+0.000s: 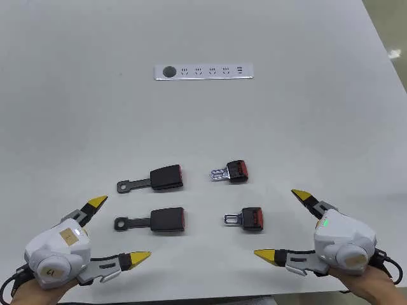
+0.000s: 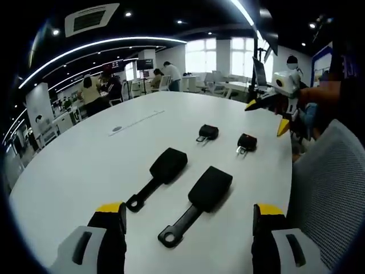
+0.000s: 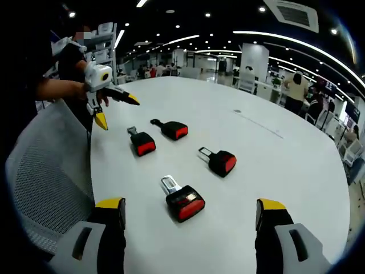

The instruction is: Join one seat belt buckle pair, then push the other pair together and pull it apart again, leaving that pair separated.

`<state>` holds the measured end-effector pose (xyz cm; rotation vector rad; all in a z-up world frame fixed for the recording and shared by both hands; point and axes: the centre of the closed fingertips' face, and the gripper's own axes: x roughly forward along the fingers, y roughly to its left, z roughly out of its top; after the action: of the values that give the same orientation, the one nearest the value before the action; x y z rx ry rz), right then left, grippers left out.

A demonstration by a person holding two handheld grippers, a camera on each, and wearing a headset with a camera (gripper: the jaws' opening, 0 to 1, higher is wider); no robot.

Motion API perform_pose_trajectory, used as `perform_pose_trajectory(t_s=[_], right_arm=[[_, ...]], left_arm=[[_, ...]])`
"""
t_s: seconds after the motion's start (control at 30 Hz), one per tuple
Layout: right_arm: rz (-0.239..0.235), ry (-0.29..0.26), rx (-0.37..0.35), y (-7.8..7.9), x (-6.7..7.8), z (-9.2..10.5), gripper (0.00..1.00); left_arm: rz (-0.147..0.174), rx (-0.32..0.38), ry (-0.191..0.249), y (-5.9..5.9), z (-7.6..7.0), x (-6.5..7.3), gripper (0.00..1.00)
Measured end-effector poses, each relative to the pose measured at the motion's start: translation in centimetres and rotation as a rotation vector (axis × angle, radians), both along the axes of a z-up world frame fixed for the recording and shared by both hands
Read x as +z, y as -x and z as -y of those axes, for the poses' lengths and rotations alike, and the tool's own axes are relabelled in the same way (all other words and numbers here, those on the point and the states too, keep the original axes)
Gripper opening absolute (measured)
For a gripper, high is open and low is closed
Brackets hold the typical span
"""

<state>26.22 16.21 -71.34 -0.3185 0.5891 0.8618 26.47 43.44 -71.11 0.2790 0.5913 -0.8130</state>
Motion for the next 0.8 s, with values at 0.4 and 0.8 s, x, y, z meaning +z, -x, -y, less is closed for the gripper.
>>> perform_pose_trajectory(t_s=[0.4,0.8], right_arm=[[0.002,0.006,0.003,0.02,-0.09,0.16,0.95],[0.006,0.010,0.010,0.01,-0.11,0.19,0.95]], left_arm=[[-0.002,0.000,-0.002,-0.03,-0.14,-0.18,0.94],[-0.002,-0.002,-0.004,0.04,-0.19,-0.22,0.93]])
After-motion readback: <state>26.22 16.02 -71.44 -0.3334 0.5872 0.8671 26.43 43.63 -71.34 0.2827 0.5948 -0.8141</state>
